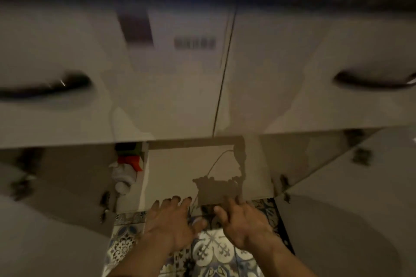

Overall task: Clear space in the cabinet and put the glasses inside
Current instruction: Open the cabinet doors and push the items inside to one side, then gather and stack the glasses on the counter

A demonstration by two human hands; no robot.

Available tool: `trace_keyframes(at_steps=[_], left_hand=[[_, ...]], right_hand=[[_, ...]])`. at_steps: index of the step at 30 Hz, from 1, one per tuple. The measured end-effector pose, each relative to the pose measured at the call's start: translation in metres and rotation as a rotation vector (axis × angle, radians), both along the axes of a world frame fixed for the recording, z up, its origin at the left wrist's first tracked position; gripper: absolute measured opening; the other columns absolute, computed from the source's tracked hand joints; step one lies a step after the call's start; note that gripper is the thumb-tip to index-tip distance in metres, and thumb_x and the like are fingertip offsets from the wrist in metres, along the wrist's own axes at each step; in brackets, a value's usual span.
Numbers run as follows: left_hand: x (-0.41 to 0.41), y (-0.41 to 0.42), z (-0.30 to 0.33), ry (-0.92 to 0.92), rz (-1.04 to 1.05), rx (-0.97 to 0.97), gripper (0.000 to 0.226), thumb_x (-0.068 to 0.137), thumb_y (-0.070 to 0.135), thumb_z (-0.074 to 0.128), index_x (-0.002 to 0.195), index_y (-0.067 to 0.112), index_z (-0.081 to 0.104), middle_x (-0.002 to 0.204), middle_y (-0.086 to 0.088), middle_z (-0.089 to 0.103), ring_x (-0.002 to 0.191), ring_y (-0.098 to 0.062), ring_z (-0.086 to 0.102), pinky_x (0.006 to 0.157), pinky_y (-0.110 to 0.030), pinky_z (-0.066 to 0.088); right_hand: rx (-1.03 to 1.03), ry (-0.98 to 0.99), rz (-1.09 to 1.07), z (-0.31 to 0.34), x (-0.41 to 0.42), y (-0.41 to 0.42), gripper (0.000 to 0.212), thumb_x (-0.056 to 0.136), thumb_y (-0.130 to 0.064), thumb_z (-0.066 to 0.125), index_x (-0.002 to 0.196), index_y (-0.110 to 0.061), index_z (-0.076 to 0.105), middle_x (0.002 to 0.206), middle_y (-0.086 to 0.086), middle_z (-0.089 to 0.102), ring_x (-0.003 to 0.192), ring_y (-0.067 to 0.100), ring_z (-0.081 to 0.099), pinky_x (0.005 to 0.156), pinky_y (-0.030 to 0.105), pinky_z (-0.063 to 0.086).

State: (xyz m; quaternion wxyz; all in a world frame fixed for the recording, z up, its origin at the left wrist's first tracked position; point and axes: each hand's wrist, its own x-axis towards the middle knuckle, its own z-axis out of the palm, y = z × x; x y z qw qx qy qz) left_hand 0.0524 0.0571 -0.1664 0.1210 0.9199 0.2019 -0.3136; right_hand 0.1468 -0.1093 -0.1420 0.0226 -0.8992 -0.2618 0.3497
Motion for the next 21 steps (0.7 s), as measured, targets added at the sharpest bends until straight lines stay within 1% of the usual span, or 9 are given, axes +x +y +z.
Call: trace_keyframes(at_steps=[2,5,8,11,15,17,19,21], left_hand=[[-0.012,-0.012,0.063,-0.015,0.009,-0.040,0.082,0.083,0.081,0.023,0.153,0.036,0.020,0.156,0.002,0.032,0.138,-0.024,0.033,0.114,-0.047,0.024],[-0.030,-0.029,0.142,-0.037,0.028,-0.071,0.085,0.081,0.081,0.025,0.153,0.036,0.020,0.156,0.003,0.031,0.138,-0.025,0.033,0.112,-0.047,0.025],[-0.052,-0.055,0.211,-0.074,0.070,-0.076,0.088,0.079,0.083,0.029,0.153,0.037,0.018,0.158,0.005,0.027,0.141,-0.023,0.029,0.113,-0.045,0.022],[-0.072,-0.085,0.267,-0.128,0.130,-0.074,0.087,0.078,0.080,0.033,0.153,0.039,0.018,0.158,0.006,0.027,0.142,-0.021,0.027,0.115,-0.044,0.020],[-0.101,-0.127,0.349,-0.150,0.114,-0.038,0.084,0.080,0.080,0.037,0.152,0.039,0.021,0.157,0.004,0.030,0.141,-0.023,0.031,0.112,-0.044,0.030],[-0.110,-0.143,0.383,-0.140,0.098,-0.025,0.085,0.080,0.082,0.038,0.152,0.040,0.020,0.157,0.003,0.030,0.141,-0.023,0.031,0.112,-0.044,0.031],[-0.119,-0.156,0.415,-0.196,0.106,-0.004,0.087,0.079,0.082,0.039,0.153,0.041,0.018,0.158,0.004,0.031,0.141,-0.022,0.033,0.113,-0.045,0.029],[-0.126,-0.165,0.446,-0.269,0.131,0.024,0.087,0.080,0.080,0.043,0.153,0.040,0.018,0.159,0.004,0.029,0.142,-0.021,0.032,0.116,-0.045,0.027]], right_hand=[[-0.011,0.027,-0.009,0.061,-0.014,-0.012,0.057,0.101,-0.061,0.019,0.131,-0.021,0.046,0.140,0.011,0.047,0.127,0.034,0.045,0.101,0.043,0.040],[-0.013,0.033,-0.016,0.133,-0.026,-0.032,0.061,0.100,-0.062,0.020,0.140,-0.021,0.043,0.150,0.012,0.040,0.135,0.034,0.040,0.106,0.044,0.039],[0.008,-0.018,0.006,0.196,-0.039,-0.058,0.064,0.099,-0.063,0.021,0.144,-0.021,0.040,0.154,0.012,0.037,0.138,0.034,0.037,0.110,0.045,0.036],[0.052,-0.072,0.017,0.247,-0.052,-0.082,0.064,0.098,-0.062,0.023,0.150,-0.026,0.035,0.157,0.010,0.035,0.143,0.034,0.032,0.112,0.047,0.035],[0.118,-0.117,0.025,0.321,-0.077,-0.127,0.061,0.096,-0.064,0.024,0.144,-0.032,0.042,0.149,0.007,0.043,0.136,0.033,0.038,0.109,0.048,0.036],[0.104,-0.083,0.011,0.350,-0.085,-0.143,0.063,0.095,-0.067,0.024,0.143,-0.031,0.044,0.148,0.007,0.044,0.136,0.033,0.039,0.109,0.049,0.036],[0.106,-0.080,-0.006,0.377,-0.092,-0.155,0.066,0.094,-0.069,0.024,0.143,-0.029,0.045,0.149,0.008,0.044,0.137,0.032,0.039,0.110,0.051,0.035],[0.122,-0.119,-0.017,0.406,-0.100,-0.164,0.068,0.095,-0.068,0.025,0.146,-0.027,0.042,0.151,0.009,0.042,0.138,0.032,0.038,0.111,0.051,0.036]])
